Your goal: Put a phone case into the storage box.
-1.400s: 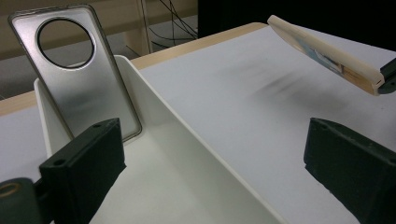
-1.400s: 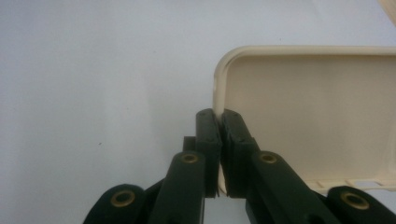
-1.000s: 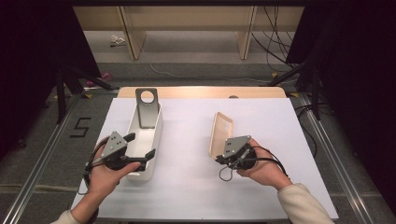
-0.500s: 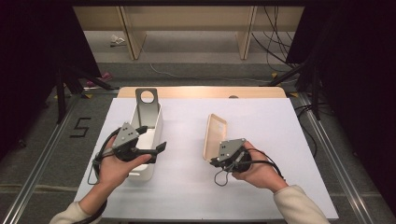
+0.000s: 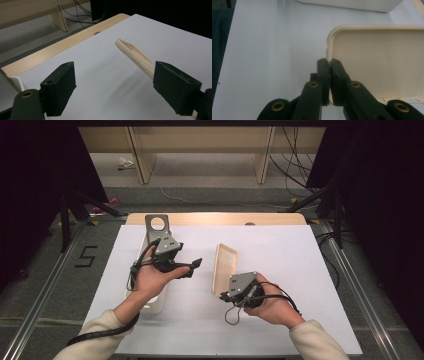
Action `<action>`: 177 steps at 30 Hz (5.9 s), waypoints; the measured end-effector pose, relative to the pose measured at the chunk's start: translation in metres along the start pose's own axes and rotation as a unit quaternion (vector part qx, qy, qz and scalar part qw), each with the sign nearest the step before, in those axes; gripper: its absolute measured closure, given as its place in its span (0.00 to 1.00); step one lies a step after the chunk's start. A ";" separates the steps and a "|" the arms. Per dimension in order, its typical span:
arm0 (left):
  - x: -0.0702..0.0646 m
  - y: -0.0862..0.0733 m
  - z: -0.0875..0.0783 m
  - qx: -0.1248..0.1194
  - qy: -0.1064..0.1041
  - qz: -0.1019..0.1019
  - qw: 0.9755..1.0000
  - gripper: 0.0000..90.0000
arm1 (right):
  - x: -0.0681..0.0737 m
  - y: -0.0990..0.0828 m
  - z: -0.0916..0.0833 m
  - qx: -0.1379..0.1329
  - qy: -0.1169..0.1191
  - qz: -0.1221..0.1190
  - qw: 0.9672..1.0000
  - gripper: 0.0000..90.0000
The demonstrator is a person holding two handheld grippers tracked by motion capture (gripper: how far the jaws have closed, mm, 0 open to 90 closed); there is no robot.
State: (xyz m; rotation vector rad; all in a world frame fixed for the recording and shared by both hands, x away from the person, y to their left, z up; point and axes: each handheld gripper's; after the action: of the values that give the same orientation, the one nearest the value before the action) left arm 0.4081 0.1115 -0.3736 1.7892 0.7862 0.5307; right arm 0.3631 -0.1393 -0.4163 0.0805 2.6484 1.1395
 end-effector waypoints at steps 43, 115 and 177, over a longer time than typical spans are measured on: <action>-0.015 0.018 0.071 0.088 -0.019 -0.134 0.987 0.81 | 0.013 0.011 0.010 0.011 0.008 -0.038 0.999 0.97; 0.024 0.005 -0.048 -0.148 0.039 -0.061 0.986 0.91 | -0.018 -0.049 -0.060 -0.121 -0.172 0.218 0.953 0.19; 0.077 0.016 -0.091 -0.186 0.111 -0.074 0.973 0.91 | -0.014 -0.071 -0.081 -0.122 -0.200 0.246 0.941 0.18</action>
State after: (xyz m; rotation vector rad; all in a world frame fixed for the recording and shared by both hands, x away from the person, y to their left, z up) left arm 0.4032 0.2231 -0.3287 1.3296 0.8984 0.7347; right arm 0.3598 -0.2473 -0.4108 0.8691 2.1588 1.4056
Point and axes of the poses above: each handheld gripper's, and its own axes: z roughly forward along the jaws, y roughly out of its top, x roughly to its left, and after that the axes turned 7 degrees about -x, right-handed
